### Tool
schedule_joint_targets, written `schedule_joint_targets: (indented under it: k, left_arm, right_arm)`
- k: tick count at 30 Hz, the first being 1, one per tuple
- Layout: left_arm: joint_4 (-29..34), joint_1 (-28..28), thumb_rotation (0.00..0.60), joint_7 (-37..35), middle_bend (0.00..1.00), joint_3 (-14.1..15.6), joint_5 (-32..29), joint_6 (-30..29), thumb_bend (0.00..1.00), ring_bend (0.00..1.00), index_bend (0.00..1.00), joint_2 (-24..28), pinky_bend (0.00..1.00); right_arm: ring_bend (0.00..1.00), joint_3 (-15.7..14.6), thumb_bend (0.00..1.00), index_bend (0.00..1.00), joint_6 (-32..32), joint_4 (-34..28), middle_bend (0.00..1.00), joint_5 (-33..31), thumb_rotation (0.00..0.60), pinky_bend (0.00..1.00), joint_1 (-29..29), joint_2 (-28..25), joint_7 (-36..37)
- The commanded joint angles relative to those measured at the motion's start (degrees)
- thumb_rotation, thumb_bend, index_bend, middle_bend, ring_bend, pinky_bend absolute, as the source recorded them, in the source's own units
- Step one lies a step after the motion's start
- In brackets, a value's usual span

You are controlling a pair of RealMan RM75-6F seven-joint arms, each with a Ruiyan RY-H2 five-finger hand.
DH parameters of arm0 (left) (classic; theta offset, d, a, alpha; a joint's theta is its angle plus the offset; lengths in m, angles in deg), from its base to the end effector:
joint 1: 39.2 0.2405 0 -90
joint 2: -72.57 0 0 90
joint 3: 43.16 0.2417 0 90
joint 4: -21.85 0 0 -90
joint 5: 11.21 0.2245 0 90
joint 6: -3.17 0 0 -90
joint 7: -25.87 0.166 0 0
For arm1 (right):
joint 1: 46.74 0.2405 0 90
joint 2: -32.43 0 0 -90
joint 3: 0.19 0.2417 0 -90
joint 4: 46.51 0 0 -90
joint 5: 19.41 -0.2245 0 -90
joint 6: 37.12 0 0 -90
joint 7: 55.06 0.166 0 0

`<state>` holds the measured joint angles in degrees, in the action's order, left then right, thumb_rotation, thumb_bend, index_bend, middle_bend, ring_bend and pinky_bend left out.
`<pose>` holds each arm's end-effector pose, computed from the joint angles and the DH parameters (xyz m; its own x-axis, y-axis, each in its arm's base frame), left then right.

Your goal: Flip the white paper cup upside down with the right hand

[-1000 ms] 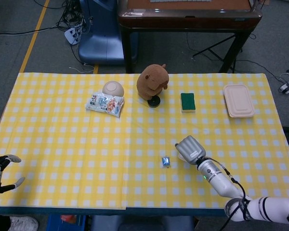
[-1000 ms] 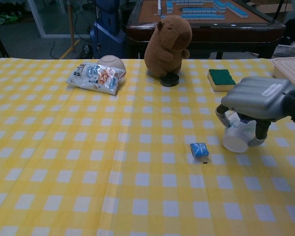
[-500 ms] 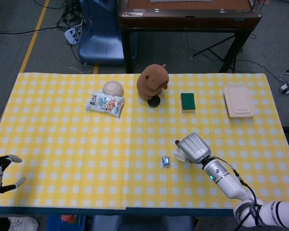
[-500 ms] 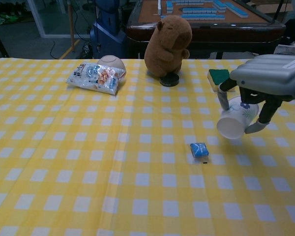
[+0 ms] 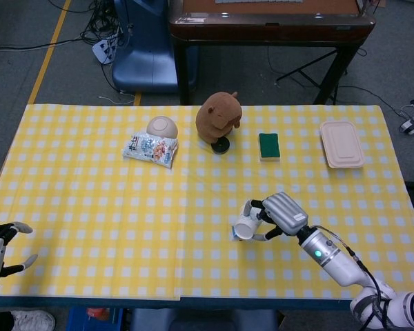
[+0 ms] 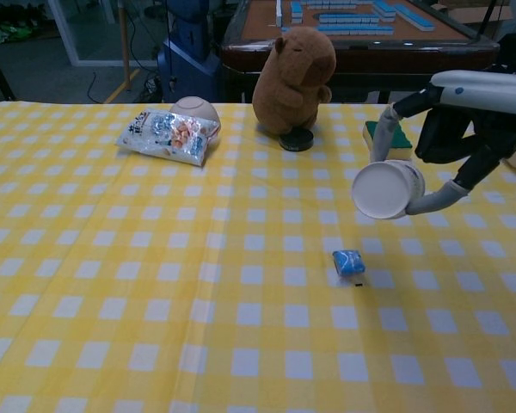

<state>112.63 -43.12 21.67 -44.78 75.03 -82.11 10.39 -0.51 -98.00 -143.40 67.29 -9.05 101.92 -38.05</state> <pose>-0.3170 0.1939 0.1503 0.3853 0.0227 0.9225 0.9227 0.0059 -0.3855 -0.1552 -0.3007 0.0297 0.1862 -0.4275 0.8846 -0.8970 -0.4413 -0.0245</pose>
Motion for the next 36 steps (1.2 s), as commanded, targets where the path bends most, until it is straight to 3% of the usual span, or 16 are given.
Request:
schedule_joint_targets:
  k: [1, 9, 21, 26, 36]
  left_arm:
    - [0.0, 0.0, 0.6, 0.0, 0.36, 0.0, 0.0, 0.0, 0.17, 0.32, 0.47, 0.0, 0.44]
    - [0.0, 0.0, 0.6, 0.2, 0.36, 0.1, 0.1, 0.0, 0.17, 0.32, 0.47, 0.0, 0.44]
    - [0.3, 0.0, 0.6, 0.5, 0.36, 0.2, 0.0, 0.2, 0.17, 0.32, 0.46, 0.1, 0.44]
    - [0.4, 0.0, 0.6, 0.3, 0.36, 0.1, -0.1, 0.2, 0.17, 0.32, 0.46, 0.2, 0.44]
    - [0.5, 0.0, 0.6, 0.0, 0.36, 0.1, 0.0, 0.1, 0.17, 0.32, 0.46, 0.4, 0.44]
  right_arm:
    - [1.0, -2.6, 0.0, 0.44, -5.4, 11.7, 1.0, 10.2, 0.6, 1.0, -2.0, 4.1, 25.9]
    - [1.0, -5.5, 0.0, 0.44, -8.2, 22.8, 1.0, 13.1, 0.6, 1.0, -2.2, 9.0, 47.4]
    - [1.0, -9.3, 0.0, 0.44, -9.6, 37.8, 1.0, 15.6, 0.6, 1.0, -0.9, 16.5, 73.2]
    - [1.0, -10.2, 0.0, 0.44, -9.5, 42.3, 1.0, 15.8, 0.6, 1.0, -0.4, 19.0, 78.9]
    - [1.0, -11.4, 0.0, 0.44, -7.8, 47.0, 1.0, 15.6, 0.6, 1.0, 1.0, 21.9, 83.6]
